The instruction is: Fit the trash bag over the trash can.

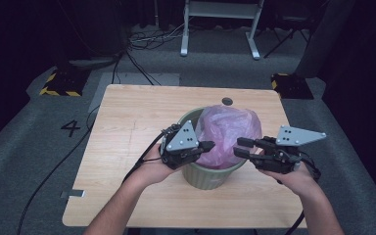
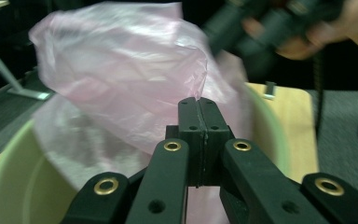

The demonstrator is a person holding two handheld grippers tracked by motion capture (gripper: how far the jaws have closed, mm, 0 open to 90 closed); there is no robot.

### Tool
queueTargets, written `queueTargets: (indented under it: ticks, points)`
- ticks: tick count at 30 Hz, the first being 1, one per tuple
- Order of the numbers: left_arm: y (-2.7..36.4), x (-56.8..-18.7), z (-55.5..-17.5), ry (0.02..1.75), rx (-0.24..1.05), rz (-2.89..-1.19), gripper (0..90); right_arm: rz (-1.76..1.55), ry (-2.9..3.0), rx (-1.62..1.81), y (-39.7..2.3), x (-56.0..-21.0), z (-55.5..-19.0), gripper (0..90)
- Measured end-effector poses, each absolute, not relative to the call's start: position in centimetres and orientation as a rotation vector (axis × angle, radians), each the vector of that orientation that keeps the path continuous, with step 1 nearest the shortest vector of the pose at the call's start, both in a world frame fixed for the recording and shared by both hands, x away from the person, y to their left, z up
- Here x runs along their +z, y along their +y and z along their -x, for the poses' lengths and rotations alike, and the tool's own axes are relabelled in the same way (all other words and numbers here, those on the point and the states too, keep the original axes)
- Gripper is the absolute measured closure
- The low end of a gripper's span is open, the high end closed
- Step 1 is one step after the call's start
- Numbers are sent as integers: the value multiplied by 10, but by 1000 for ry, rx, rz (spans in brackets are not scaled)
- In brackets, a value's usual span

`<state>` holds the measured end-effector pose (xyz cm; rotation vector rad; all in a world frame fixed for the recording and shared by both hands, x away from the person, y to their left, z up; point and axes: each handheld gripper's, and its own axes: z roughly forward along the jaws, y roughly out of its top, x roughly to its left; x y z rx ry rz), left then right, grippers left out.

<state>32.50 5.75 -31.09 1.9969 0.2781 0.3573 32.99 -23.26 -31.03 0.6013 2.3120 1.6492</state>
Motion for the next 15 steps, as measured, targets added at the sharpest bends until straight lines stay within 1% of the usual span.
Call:
queueTargets:
  ticks: [1, 2, 6, 8, 10, 13, 15]
  points:
    - [56, -311, -322, 256, 356, -2006, 898, -634, 2279, 1655, -235, -308, -330, 509]
    - [53, -312, -317, 227, 359, -2021, 898, -652, 2263, 1654, -236, -306, -330, 471]
    - [45, -317, -304, 179, 345, -2056, 897, -724, 2202, 1689, -238, -298, -332, 373]
    - [41, -319, -297, 156, 356, -2080, 897, -754, 2180, 1690, -238, -295, -335, 354]
    - [41, -320, -293, 140, 349, -2084, 897, -706, 2159, 1670, -238, -291, -337, 375]
    - [45, -318, -286, 132, 353, -2076, 896, -694, 2135, 1544, -237, -286, -346, 354]
    - [48, -316, -284, 131, 349, -2076, 896, -716, 2161, 1537, -238, -284, -358, 330]
